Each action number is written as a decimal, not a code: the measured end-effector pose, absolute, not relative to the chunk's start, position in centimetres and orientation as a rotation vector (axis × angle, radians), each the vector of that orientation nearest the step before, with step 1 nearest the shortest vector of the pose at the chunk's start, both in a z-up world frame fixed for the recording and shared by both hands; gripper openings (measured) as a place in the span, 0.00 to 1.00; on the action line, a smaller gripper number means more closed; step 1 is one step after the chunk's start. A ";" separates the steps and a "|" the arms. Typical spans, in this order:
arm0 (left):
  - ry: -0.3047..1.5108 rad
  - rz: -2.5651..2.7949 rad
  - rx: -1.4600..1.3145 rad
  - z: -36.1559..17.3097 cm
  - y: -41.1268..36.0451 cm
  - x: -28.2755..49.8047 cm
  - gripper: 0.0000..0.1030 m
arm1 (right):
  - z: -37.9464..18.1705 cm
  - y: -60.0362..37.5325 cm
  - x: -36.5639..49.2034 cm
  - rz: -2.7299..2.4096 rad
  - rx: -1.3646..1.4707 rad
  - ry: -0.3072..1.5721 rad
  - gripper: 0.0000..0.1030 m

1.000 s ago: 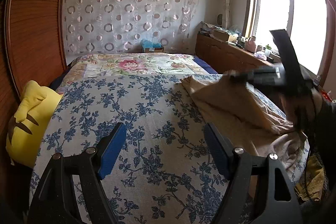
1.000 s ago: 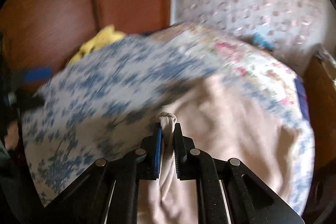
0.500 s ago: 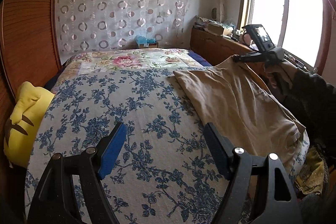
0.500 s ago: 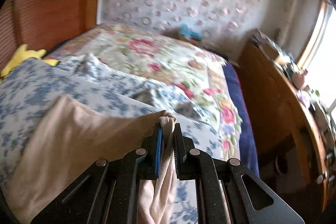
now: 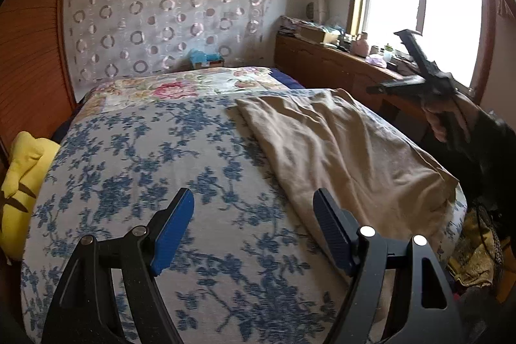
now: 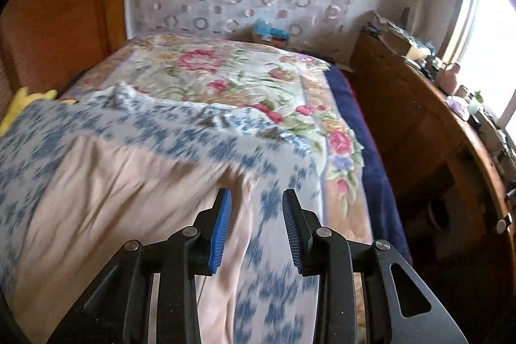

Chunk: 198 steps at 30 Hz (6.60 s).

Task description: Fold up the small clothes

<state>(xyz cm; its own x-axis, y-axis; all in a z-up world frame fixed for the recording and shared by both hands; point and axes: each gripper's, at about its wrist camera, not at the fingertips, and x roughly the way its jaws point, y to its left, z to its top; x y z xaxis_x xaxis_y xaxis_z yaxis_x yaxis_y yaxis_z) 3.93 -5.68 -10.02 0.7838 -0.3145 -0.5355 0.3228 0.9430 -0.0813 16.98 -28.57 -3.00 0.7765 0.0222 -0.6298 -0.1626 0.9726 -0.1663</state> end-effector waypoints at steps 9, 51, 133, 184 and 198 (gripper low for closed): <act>0.609 -0.390 0.046 -10.8 -8.0 3.8 0.75 | -6.6 -29.7 3.7 0.197 -0.191 0.677 0.33; 0.705 -0.456 0.136 -12.4 -11.9 3.3 0.75 | -6.5 -32.4 -5.8 0.245 -0.114 0.740 0.11; 0.679 -0.448 -0.012 -5.6 -9.6 23.9 0.09 | -0.5 -30.3 13.4 0.375 0.022 0.505 0.07; 0.852 -0.403 0.025 -11.7 -9.1 31.2 0.67 | 0.5 -31.1 22.5 0.436 -0.037 0.567 0.03; 0.804 -0.344 -0.027 -10.8 -7.2 30.5 0.67 | 0.2 -31.8 23.6 0.204 -0.005 0.683 0.51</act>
<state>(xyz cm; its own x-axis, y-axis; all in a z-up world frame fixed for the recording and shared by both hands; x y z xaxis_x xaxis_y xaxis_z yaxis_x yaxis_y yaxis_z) 30.51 -7.19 -10.85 0.6416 -0.3121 -0.7006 0.2915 0.9442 -0.1536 23.56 -31.84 0.24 0.7566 0.1851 -0.6271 -0.1883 0.9801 0.0622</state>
